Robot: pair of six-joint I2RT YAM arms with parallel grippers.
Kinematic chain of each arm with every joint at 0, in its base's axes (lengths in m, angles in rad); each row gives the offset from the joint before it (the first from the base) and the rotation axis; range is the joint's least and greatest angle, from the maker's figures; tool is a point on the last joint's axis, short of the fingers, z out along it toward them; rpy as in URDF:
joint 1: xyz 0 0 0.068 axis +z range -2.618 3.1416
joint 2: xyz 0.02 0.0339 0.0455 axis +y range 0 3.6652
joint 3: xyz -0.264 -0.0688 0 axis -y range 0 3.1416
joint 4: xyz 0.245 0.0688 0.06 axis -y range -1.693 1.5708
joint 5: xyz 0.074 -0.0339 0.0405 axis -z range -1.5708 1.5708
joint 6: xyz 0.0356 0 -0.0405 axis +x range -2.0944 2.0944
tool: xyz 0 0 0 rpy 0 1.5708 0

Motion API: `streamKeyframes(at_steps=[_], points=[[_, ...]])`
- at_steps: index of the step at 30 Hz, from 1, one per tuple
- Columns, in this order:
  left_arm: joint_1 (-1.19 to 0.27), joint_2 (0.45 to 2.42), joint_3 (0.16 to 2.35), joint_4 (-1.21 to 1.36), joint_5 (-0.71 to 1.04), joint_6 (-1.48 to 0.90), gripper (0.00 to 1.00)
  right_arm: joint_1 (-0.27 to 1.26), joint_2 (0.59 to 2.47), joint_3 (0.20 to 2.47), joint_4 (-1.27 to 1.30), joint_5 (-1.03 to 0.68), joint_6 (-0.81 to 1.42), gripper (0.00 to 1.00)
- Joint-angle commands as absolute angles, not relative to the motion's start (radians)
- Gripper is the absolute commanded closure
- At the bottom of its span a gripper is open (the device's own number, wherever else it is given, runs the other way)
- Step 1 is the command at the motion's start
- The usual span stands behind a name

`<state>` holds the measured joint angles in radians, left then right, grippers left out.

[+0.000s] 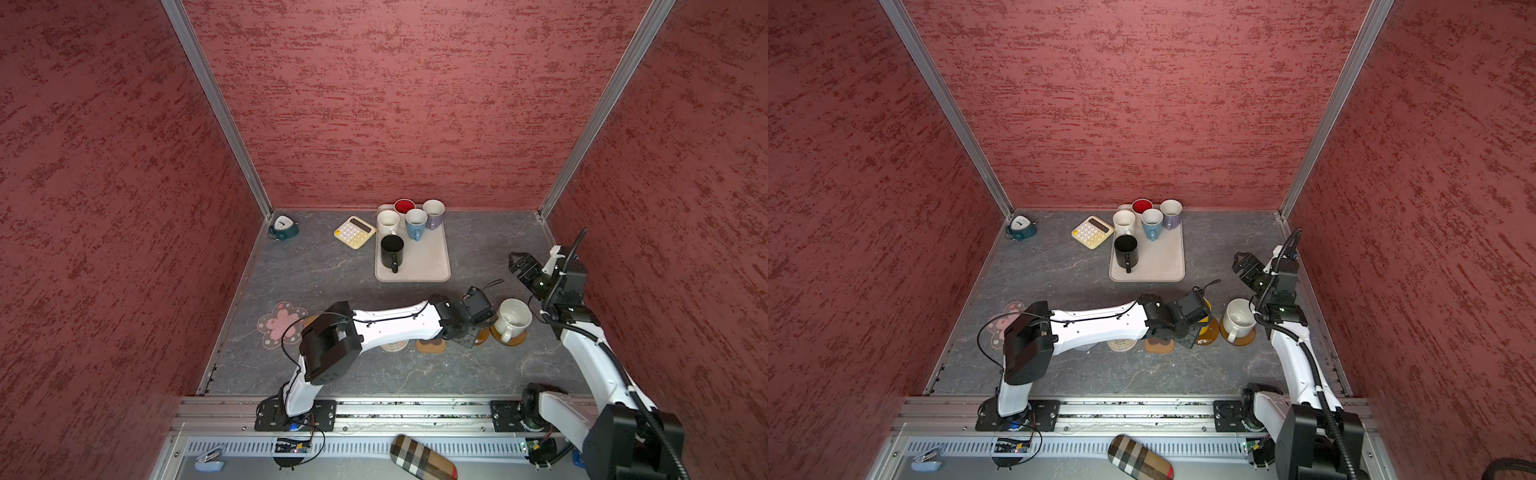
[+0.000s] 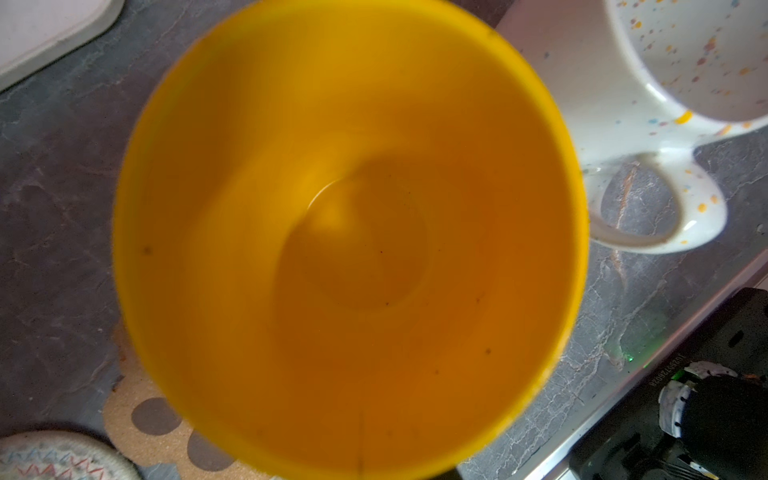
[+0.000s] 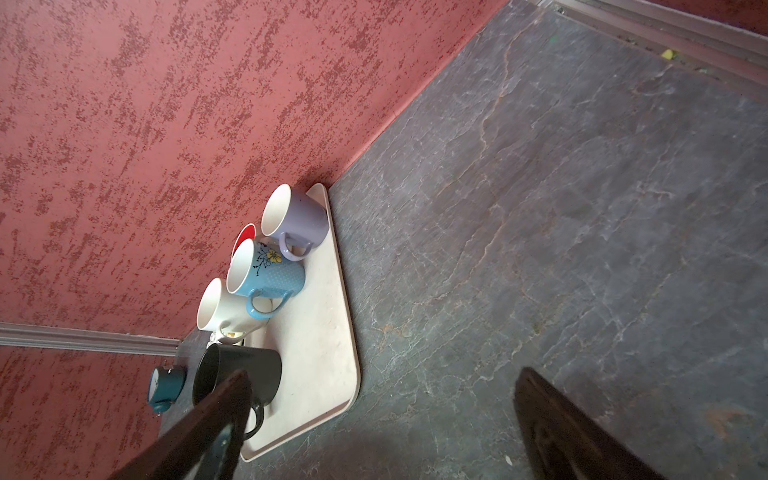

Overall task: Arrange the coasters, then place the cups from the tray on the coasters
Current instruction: 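Lower the yellow mug onto the glossy brown coaster beside the speckled mug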

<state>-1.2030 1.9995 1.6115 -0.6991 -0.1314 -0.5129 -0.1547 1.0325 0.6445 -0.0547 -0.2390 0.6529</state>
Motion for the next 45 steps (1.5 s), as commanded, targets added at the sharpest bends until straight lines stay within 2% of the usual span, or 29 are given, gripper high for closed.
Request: streamKeyframes(at_steps=[1, 34, 45], points=[[-1.208, 2.011, 1.653, -0.629, -0.138, -0.529, 1.0, -0.161, 1.027, 0.637, -0.042, -0.221, 0.668, 0.01], [-1.222, 2.094, 1.699, -0.63, -0.15, -0.522, 1.0, -0.162, 1.025, 0.62, -0.018, -0.246, 0.669, 0.01], [-1.238, 2.108, 1.692, -0.627, -0.155, -0.526, 0.9, -0.163, 1.023, 0.62, -0.017, -0.252, 0.669, 0.01]])
